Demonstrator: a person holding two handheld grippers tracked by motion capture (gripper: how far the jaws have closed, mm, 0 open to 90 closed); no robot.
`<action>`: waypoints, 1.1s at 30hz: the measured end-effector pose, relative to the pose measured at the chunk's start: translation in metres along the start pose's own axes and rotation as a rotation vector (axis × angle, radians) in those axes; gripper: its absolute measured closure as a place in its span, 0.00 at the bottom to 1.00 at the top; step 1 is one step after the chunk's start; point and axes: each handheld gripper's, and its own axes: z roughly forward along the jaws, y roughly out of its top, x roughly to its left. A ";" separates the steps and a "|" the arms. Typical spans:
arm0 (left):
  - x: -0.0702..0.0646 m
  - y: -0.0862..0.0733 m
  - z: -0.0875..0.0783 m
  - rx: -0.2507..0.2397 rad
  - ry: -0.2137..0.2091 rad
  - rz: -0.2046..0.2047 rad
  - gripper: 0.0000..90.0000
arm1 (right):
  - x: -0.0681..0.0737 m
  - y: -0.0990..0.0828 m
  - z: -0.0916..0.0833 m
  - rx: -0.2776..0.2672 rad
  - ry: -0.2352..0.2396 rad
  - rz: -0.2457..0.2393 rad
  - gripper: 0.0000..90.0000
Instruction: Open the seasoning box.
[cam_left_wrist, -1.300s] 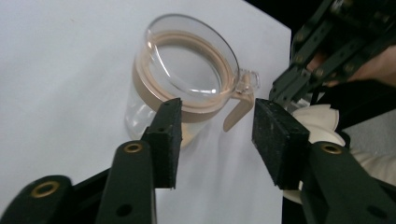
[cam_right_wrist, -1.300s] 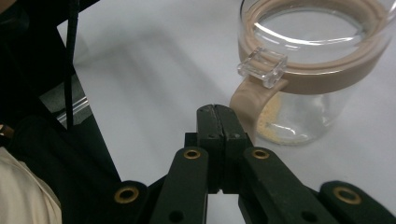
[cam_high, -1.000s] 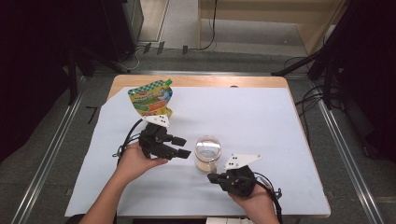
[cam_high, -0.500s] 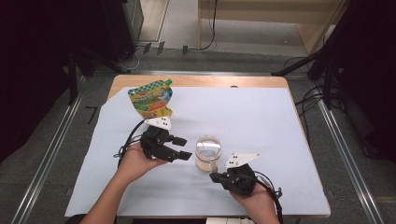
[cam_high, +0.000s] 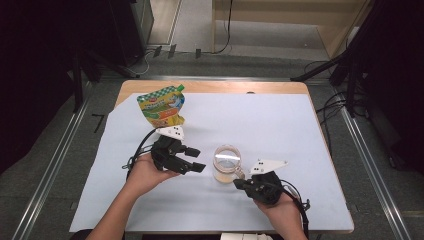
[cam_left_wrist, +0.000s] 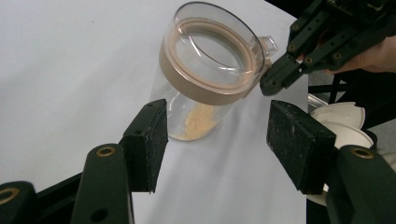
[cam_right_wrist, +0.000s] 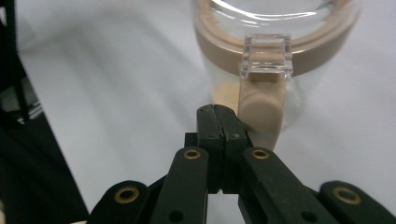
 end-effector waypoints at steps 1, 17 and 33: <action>0.000 0.000 0.000 -0.001 -0.001 0.003 0.43 | -0.003 0.000 -0.002 0.000 -0.007 0.004 1.00; -0.003 0.001 0.017 0.008 -0.007 0.026 0.42 | -0.034 -0.001 -0.010 0.010 -0.105 0.056 1.00; -0.001 0.019 0.039 0.030 -0.044 0.024 0.41 | -0.067 0.007 -0.006 -0.016 -0.064 0.111 1.00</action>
